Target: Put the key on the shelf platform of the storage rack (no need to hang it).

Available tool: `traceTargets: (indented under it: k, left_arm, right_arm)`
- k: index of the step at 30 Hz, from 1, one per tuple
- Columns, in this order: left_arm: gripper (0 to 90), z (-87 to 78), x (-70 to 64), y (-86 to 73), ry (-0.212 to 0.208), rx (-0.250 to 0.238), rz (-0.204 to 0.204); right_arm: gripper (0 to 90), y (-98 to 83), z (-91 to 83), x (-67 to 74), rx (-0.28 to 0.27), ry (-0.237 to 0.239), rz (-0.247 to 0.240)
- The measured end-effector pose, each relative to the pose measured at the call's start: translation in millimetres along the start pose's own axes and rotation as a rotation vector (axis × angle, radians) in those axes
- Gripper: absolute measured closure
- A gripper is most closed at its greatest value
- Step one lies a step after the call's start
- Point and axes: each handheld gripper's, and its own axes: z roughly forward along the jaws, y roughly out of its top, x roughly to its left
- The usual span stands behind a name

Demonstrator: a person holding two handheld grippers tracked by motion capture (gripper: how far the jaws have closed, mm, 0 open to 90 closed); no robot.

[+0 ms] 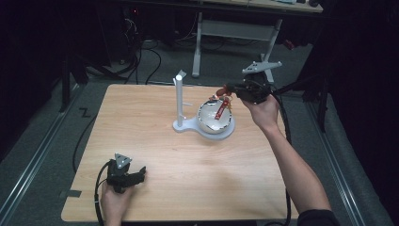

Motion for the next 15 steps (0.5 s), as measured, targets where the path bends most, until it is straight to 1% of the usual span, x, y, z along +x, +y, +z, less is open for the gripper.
traceTargets:
  k: [1,2,3,4,5,15]
  left_arm:
    - [20.0,0.3,1.0,0.3,-0.005,-0.003,0.015]
    - [20.0,0.3,1.0,0.3,-0.005,-0.003,0.014]
    - [20.0,0.1,1.6,0.5,-0.007,-0.001,0.024]
    - [20.0,0.2,0.9,0.3,-0.005,-0.002,0.013]
    - [20.0,0.1,1.5,0.4,-0.007,0.0,0.021]
    - [20.0,0.0,1.9,0.5,-0.011,0.0,0.029]
  right_arm:
    - [85.6,0.6,2.1,-0.2,0.003,0.001,0.004]
    - [85.5,1.0,4.4,-0.5,0.004,0.0,0.003]
    - [85.6,1.1,6.6,-0.4,0.005,0.003,0.007]
    - [85.5,0.9,9.5,-0.5,0.009,0.002,0.01]
    - [85.5,0.8,11.2,-0.5,0.011,0.002,0.013]
    - [85.5,-5.1,35.9,-2.6,0.066,-0.011,0.023]
